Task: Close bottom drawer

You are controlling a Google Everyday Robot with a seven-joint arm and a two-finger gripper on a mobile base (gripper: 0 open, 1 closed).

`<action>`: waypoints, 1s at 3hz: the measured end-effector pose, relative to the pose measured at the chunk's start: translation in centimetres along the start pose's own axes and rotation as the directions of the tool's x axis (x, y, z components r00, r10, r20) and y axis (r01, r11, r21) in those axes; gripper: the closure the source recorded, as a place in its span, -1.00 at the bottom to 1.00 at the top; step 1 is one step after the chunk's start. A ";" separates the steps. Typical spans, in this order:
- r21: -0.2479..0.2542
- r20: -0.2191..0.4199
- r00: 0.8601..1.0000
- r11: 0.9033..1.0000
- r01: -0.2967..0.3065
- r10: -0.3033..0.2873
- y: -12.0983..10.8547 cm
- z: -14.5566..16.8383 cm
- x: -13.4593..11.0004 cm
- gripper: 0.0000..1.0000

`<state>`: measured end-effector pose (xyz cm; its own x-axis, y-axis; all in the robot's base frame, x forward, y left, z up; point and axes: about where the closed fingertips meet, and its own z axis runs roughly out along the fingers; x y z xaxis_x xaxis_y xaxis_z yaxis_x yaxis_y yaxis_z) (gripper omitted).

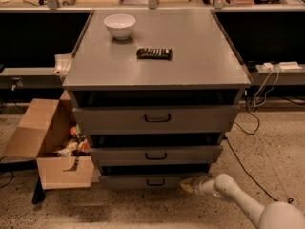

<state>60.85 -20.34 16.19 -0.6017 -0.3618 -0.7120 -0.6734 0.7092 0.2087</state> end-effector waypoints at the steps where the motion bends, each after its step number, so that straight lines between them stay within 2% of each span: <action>1: -0.004 0.001 1.000 1.000 0.000 0.000 -0.1 0.3 -0.3 1.00; 2: -0.016 0.000 1.000 1.000 0.004 -0.004 0.0 0.5 -0.6 1.00; 3: -0.071 -0.026 0.997 0.995 0.067 -0.069 0.7 -0.3 0.0 1.00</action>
Offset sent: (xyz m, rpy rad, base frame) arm 0.0669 -0.0188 0.0204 -0.0038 -0.0367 0.0071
